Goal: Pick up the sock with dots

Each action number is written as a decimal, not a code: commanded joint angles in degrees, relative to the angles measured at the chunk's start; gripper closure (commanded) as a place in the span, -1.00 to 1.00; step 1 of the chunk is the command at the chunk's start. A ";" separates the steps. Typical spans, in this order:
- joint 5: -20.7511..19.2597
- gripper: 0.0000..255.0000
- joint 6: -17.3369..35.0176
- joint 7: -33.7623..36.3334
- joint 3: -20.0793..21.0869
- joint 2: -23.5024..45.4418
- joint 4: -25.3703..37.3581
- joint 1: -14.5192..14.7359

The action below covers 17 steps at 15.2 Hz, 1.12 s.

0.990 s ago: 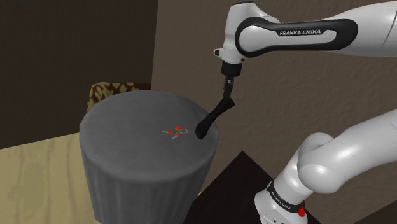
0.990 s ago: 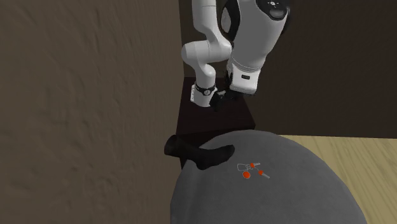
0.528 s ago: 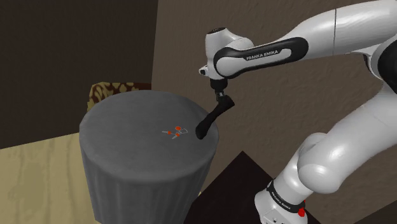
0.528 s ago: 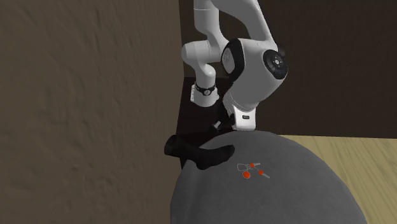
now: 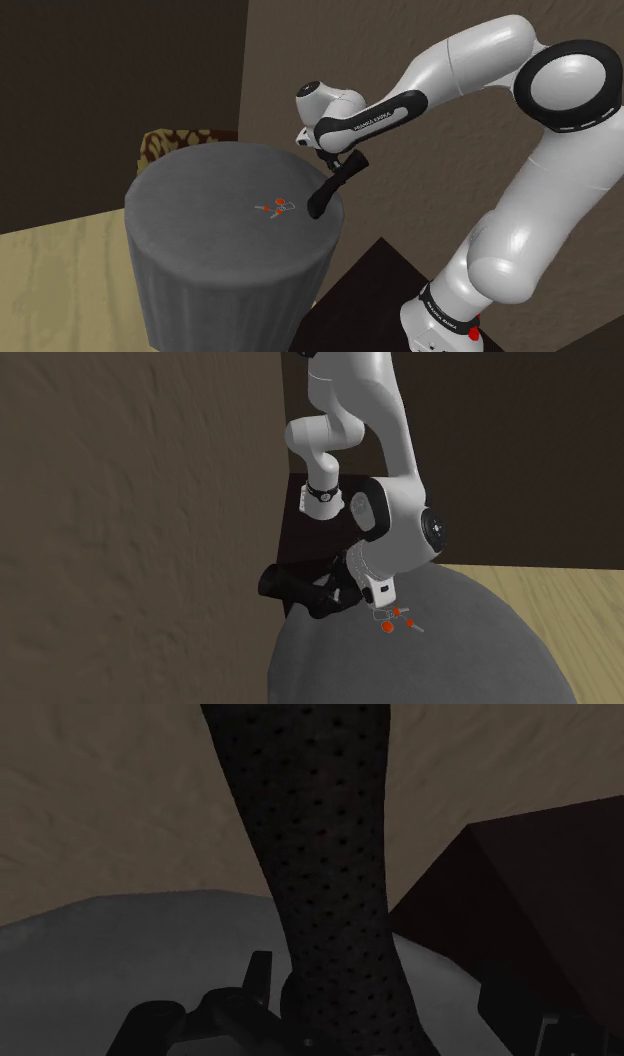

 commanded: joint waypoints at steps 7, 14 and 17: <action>-2.61 -1.00 5.04 2.08 -0.44 4.84 -1.12 -0.31; -2.60 1.00 5.05 2.10 -0.44 4.91 -1.07 -0.30; -2.61 1.00 5.05 2.08 -0.45 4.88 -1.09 -0.31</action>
